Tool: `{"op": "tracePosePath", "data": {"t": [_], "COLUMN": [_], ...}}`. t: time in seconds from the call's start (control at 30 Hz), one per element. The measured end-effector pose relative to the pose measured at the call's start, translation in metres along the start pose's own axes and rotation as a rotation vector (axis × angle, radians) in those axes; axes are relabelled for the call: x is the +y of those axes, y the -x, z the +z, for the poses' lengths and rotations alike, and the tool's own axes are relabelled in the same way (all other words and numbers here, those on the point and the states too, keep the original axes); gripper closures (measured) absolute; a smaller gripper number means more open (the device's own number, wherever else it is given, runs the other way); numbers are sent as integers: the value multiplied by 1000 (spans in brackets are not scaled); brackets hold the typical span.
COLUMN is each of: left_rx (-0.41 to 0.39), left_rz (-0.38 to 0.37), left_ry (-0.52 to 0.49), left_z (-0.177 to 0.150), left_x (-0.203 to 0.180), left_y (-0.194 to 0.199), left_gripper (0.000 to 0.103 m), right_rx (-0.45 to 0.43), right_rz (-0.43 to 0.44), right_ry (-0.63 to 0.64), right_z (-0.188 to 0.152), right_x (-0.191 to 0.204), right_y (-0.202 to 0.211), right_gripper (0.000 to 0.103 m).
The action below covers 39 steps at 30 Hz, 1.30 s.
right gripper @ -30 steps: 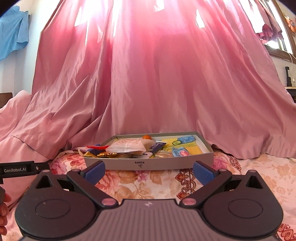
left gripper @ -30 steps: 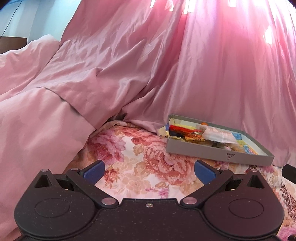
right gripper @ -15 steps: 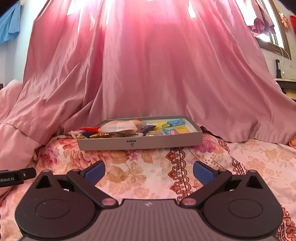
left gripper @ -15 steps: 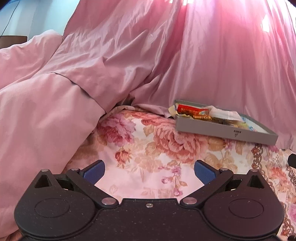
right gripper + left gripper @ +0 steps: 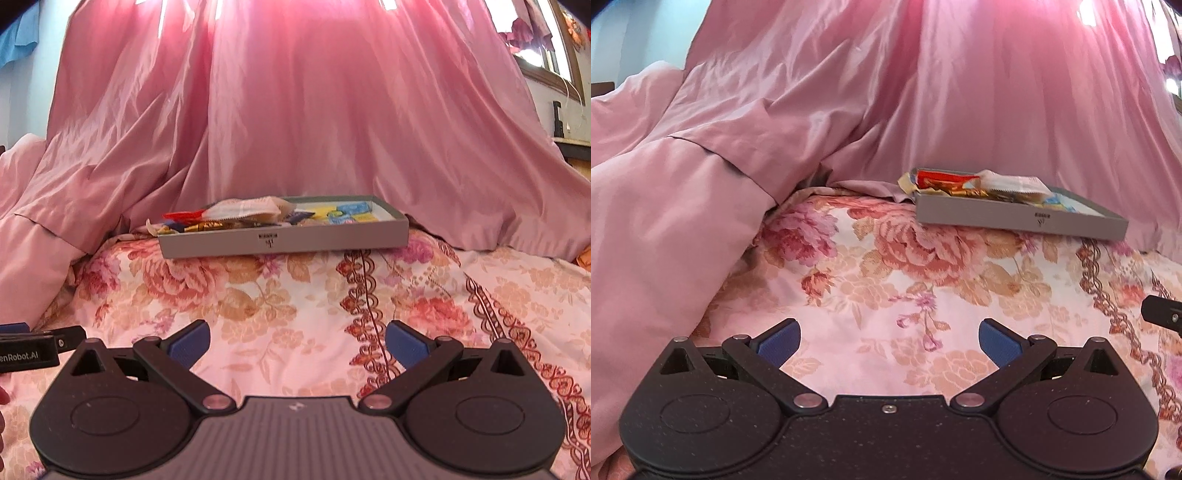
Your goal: Organize snacks
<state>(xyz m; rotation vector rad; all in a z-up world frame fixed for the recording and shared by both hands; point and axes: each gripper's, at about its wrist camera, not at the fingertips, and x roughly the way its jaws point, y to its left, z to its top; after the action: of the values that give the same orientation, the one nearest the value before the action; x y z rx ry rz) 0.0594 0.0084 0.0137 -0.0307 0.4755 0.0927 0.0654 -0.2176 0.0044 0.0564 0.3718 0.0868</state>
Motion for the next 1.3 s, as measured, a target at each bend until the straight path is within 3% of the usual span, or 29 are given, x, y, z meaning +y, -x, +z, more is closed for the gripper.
{"op": "tracePosePath", "data": {"t": [1.3], "left_rx": [10], "left_rz": [-24], "left_ry": [-3], "left_z": [-8], "left_x": [-6], "left_y": [2], "left_gripper": [1], "right_rx": [9], "right_rz": [-24], "right_ry": [22], "right_z": [-12], "right_x": [-1], "right_y": [3], "right_gripper": [0]}}
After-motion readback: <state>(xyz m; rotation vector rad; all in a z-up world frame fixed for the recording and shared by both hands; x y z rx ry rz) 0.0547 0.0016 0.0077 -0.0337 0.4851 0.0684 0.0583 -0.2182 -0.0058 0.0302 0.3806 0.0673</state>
